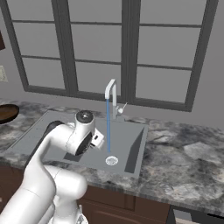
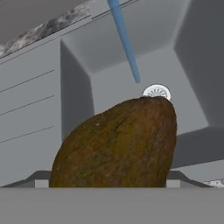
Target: Turn on the sink faucet. Then move the avocado from the counter to the sink. Turn off the sink. Move the vegetable from the sink to the pot next to the stove. Finally move the pot to the front right burner.
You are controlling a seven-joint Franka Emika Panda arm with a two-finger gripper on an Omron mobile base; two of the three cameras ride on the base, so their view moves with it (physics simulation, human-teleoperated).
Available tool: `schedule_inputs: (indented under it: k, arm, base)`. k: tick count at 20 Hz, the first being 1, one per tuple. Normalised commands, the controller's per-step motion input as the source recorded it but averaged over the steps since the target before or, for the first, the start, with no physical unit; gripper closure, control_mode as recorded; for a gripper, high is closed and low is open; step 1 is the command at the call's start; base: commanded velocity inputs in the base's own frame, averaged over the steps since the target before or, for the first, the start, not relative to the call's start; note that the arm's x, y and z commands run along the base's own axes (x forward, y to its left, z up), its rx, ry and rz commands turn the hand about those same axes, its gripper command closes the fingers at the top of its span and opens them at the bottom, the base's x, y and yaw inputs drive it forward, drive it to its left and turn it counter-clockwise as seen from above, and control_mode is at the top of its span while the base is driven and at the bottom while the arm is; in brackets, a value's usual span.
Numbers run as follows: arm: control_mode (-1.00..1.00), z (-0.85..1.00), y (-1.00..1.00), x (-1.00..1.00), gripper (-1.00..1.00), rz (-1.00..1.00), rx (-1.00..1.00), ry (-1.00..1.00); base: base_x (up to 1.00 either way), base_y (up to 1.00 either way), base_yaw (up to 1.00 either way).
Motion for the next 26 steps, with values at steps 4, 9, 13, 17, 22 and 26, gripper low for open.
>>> schedule_inputs:
  k: [4, 9, 13, 17, 22, 26]
  arm:
    - [-1.00, -0.47, -0.45, 0.19, 1.00, 0.00, -0.01, -0.01]
    - [-1.00, -0.22, -0.33, 0.39, 1.00, 0.00, 0.00, 0.09]
    - [-1.00, -0.37, -0.13, 0.36, 1.00, 0.00, -0.05, 0.09]
    - [-1.00, -0.39, -0.01, 0.39, 1.00, 0.00, -0.06, 0.08]
    - [-1.00, -0.33, -0.08, 0.20, 1.00, 0.00, -0.03, 0.05]
    - [-1.00, -0.28, -0.13, 0.28, 1.00, 0.00, 0.00, 0.03]
  base:
    - [0.00, 0.00, 0.00]
    - [0.00, 0.00, 0.00]
    - [0.00, 0.00, 0.00]
    - [0.00, 0.00, 0.00]
    - [0.00, 0.00, 0.00]
    - [0.00, 0.00, 0.00]
